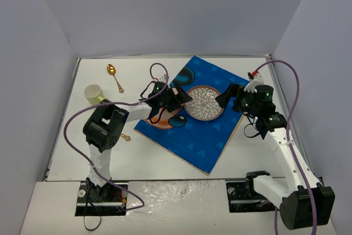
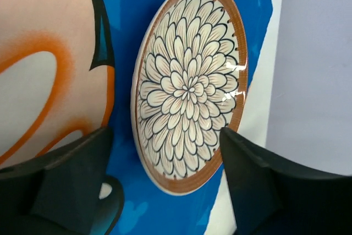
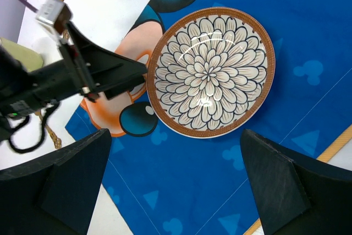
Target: Set the dinner table for one person
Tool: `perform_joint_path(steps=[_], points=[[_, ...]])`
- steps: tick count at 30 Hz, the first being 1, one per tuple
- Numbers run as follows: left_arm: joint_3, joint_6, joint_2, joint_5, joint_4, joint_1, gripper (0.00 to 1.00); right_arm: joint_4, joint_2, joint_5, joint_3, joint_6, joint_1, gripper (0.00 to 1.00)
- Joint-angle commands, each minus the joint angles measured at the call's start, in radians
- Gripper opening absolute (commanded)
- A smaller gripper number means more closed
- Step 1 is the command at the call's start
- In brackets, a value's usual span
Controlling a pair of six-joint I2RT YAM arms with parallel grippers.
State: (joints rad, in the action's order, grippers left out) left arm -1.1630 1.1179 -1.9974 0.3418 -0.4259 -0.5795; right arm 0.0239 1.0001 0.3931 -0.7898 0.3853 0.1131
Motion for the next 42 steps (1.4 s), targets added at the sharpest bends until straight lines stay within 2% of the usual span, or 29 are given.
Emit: perform_joint_path(steps=[1,3,5,7,11,15,19,21,25,32,35,39,42], points=[[-0.066,-0.192,0.204,-0.025,0.259,0.063,0.81,-0.032,0.001,0.015,-0.051,-0.036,0.007,1.00],[-0.105,-0.300,0.264,-0.050,0.423,0.088,0.88,-0.028,0.005,0.024,-0.064,-0.044,0.008,1.00],[-0.174,-0.479,0.349,-0.117,0.667,0.131,0.96,-0.028,0.013,0.024,-0.082,-0.060,0.008,1.00],[-0.262,-0.626,0.392,-0.156,0.849,0.186,0.97,-0.028,0.023,0.031,-0.096,-0.076,0.010,1.00],[-0.421,-0.819,0.440,-0.204,1.090,0.327,0.97,-0.028,0.055,0.061,-0.123,-0.081,0.014,1.00],[-0.551,-1.045,0.426,-0.256,1.219,0.493,0.97,-0.028,0.089,0.092,-0.152,-0.081,0.036,1.00],[-0.604,-1.108,0.325,-0.227,1.245,0.700,0.95,-0.031,0.126,0.097,-0.174,-0.091,0.073,1.00],[-0.636,-1.113,0.276,-0.202,1.256,0.745,0.92,-0.030,0.144,0.103,-0.182,-0.093,0.097,1.00],[-0.690,-1.162,0.169,-0.206,1.281,0.800,0.88,-0.029,0.152,0.102,-0.189,-0.101,0.130,1.00],[-0.755,-1.130,0.023,-0.165,1.256,0.862,0.75,-0.030,0.169,0.099,-0.192,-0.112,0.154,1.00],[-0.774,-1.132,-0.008,-0.168,1.260,0.862,0.66,-0.030,0.173,0.095,-0.190,-0.111,0.158,1.00],[-0.773,-1.129,-0.028,-0.151,1.235,0.863,0.42,-0.030,0.175,0.090,-0.186,-0.114,0.163,1.00],[-0.767,-1.129,-0.038,-0.123,1.224,0.863,0.34,-0.030,0.176,0.081,-0.181,-0.117,0.165,1.00]])
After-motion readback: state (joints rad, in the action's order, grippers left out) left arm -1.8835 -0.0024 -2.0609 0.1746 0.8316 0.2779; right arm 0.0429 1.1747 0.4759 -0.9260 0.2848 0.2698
